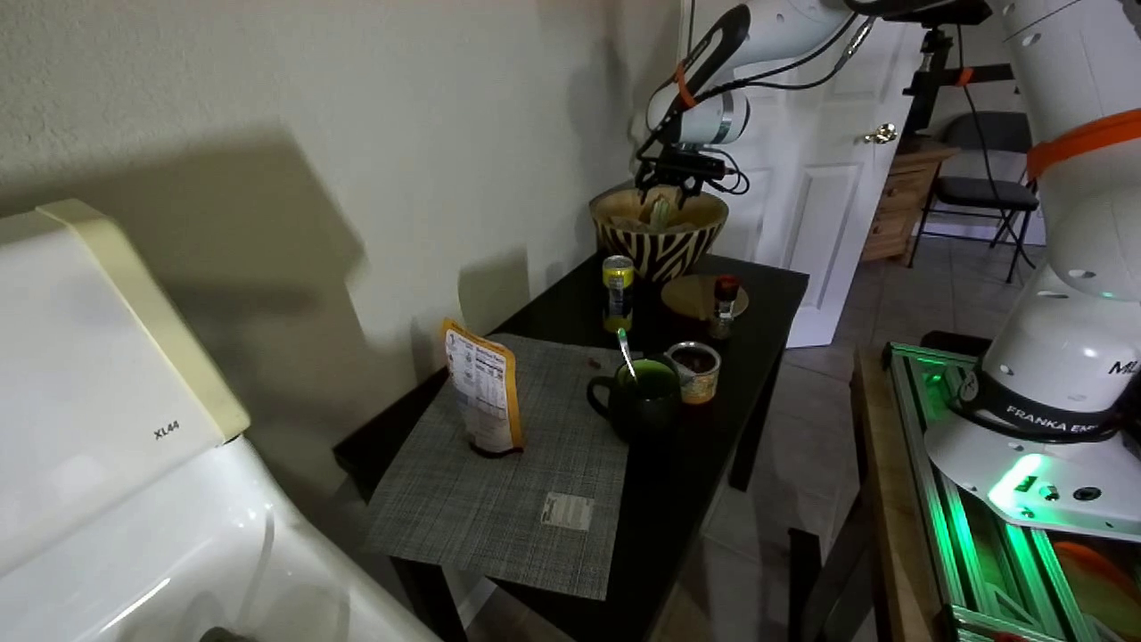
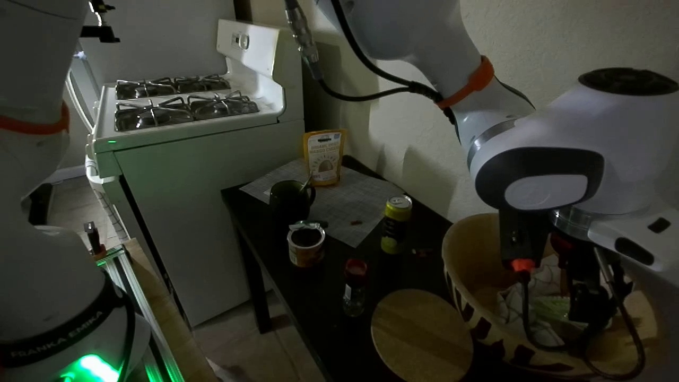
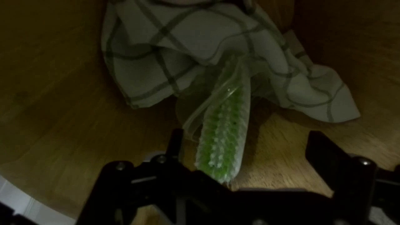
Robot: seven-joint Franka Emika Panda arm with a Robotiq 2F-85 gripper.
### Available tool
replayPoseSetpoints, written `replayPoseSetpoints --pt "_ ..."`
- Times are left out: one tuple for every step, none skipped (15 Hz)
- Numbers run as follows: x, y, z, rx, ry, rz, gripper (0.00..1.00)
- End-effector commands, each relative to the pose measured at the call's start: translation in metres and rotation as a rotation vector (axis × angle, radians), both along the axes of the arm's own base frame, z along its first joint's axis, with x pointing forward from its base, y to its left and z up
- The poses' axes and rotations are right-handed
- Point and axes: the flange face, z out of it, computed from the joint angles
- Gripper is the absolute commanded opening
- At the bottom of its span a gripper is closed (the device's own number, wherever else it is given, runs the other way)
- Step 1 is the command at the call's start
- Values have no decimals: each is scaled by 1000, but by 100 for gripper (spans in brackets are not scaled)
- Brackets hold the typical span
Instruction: Move the brush from the wooden bowl and put it on the table
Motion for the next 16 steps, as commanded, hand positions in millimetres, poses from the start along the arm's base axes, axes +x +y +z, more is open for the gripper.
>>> replayPoseSetpoints --pt "5 -13 -12 27 13 27 100" --pt "4 -16 -13 31 21 23 100" --pt "3 -19 -13 40 25 17 100" --pt "2 -23 -14 41 31 10 100" --pt "2 -26 -15 44 38 4 100" --pt "2 -30 -16 45 41 0 100" --pt "3 -33 -16 42 37 -5 100" --pt "5 -35 -18 35 36 -8 100" --pt "6 -37 -20 28 34 -9 100" --pt "8 -39 -21 25 33 -10 100" --pt "10 -40 -23 22 32 -11 100" --pt "14 -39 -26 18 34 -8 100" --pt "16 -39 -29 17 38 -5 99" --pt "19 -39 -33 15 44 -4 95" --pt "21 -39 -35 15 51 -3 91" --pt "22 -39 -39 14 58 -2 79"
